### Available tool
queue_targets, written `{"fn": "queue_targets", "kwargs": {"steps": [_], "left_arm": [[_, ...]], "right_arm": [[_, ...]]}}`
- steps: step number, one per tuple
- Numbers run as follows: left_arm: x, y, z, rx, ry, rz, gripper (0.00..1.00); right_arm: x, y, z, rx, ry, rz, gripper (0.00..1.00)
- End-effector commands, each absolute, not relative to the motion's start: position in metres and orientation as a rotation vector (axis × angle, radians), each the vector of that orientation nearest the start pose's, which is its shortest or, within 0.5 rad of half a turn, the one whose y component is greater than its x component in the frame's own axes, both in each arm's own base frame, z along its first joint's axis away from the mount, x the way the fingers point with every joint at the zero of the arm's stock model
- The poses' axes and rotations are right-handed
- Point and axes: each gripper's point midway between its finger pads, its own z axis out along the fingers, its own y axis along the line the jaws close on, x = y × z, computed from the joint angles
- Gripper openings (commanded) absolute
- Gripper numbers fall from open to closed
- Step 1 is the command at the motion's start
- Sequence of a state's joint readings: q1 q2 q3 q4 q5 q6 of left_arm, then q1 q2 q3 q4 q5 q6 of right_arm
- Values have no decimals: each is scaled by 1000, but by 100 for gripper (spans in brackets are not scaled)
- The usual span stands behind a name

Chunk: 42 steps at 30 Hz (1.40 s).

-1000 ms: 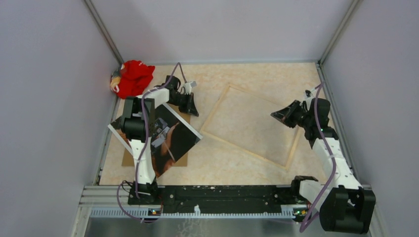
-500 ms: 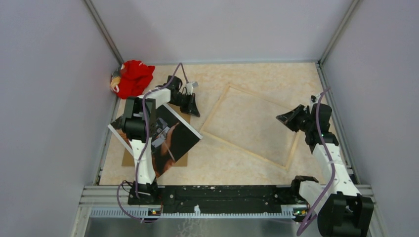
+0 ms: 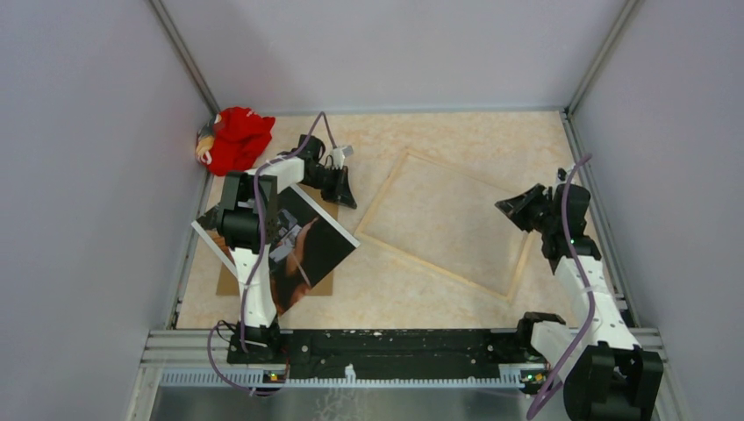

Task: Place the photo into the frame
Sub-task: Pick up the photo frame item from the photo frame.

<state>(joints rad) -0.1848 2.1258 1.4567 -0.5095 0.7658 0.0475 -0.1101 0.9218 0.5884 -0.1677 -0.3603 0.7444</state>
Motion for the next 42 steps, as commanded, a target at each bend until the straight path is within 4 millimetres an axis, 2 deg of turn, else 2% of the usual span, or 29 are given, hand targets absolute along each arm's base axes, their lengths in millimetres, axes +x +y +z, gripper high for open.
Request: {"fn": "queue_targets", "kwargs": {"steps": [1,29,42], "left_arm": [[398,-201,48,530,2525,-1100,0],[399,-200,48,533,2524,-1091,0],[398,-199,47,535,2528,-1085,0]], "right_arm": [[311,44,170,695,1957,713,0],[302,30,153,761,1974,697,0],[298,33,147,762,1999,723,0]]}}
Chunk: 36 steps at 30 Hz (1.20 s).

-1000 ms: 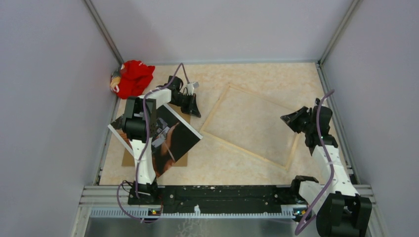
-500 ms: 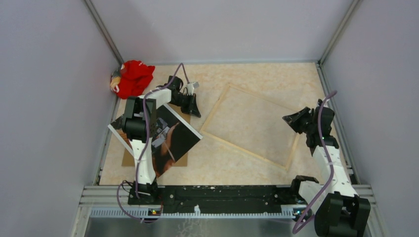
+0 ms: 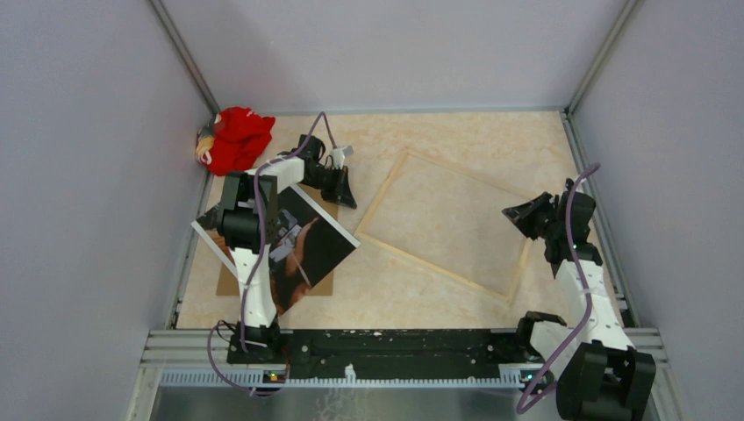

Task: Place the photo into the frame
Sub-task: Pick up the photo frame item from the photo frame.

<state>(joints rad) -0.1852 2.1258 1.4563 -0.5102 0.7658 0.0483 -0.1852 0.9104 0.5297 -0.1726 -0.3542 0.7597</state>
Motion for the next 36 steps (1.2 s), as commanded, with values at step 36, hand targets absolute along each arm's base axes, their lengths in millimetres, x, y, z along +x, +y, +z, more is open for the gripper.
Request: {"fn": "queue_targets", "kwargs": {"steps": [36], "left_arm": [[386,-222,56,614,2500,-1167,0]], "right_arm": [[306,38,186,646,1787,816,0]]}}
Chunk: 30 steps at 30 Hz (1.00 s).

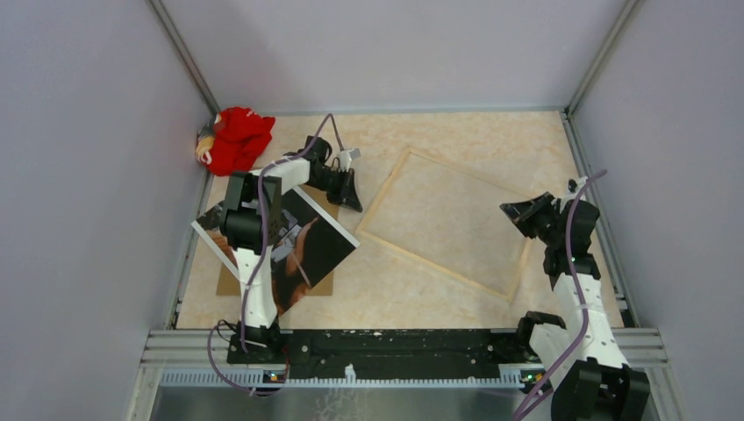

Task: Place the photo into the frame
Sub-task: Pick up the photo frame item from the photo frame.

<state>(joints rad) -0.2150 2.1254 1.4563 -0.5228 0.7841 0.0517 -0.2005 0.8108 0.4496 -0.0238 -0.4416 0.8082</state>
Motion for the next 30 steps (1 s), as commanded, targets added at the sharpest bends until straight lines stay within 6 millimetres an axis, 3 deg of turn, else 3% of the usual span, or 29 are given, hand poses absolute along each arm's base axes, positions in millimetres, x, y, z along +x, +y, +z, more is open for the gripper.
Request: {"fn": "queue_targets", "kwargs": {"steps": [1,7,18,30], "left_arm": [[385,-223,57,619,2497,-1173,0],[382,-230,58,650,2491,-1195,0],[383,-233,56,666,2500,-1192,0],[382,-234,56,676,2500,-1190,0]], "right_arm": [[307,38,186,647,1787,815,0],[308,40,185,631,1781,832,0],[303,51,218,491,1660,890,0],[305,47,202,547,1690,877,0]]}}
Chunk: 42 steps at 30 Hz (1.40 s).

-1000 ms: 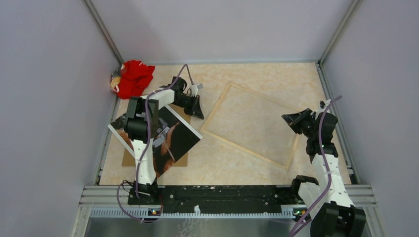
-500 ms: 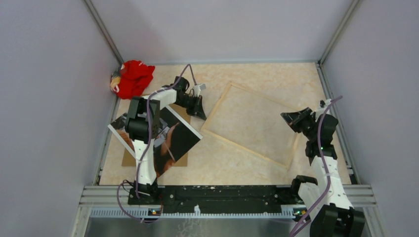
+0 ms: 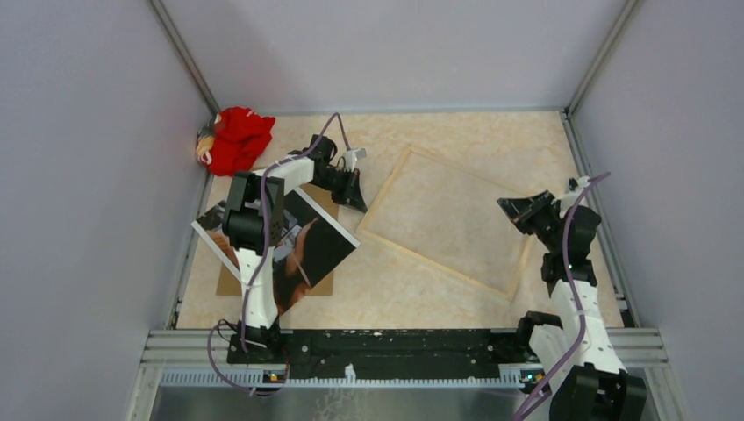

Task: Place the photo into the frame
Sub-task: Pick up the photo frame item from the photo frame.

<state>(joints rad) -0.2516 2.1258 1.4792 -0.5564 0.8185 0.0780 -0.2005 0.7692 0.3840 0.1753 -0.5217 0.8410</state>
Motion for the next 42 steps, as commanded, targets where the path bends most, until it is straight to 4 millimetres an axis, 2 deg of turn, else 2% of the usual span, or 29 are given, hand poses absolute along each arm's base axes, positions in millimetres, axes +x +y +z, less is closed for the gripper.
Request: {"fn": "queue_targets", "kwargs": {"steps": [1,12,20,30,38,42], "left_arm": [[382,-234,55,677,2501,-1190,0],[379,-236,54,686,2503,-1197,0],[379,-237,54,694,2499,-1198,0],[379,-239,55,704,2500,-1202,0],[379,-238,53,711,2506,-1196,0],[379,-238,54,714,2505,-1194,0]], "right_arm": [[305,47,201,553,1691,874,0],[309,47,174,605,1790,883,0],[311,51,187,560,1737,912,0],[314,74,205,439,1646,1129,0],[313,84,229,384,1544,1267,0],[310,86,235,368,1516,1288,0]]}}
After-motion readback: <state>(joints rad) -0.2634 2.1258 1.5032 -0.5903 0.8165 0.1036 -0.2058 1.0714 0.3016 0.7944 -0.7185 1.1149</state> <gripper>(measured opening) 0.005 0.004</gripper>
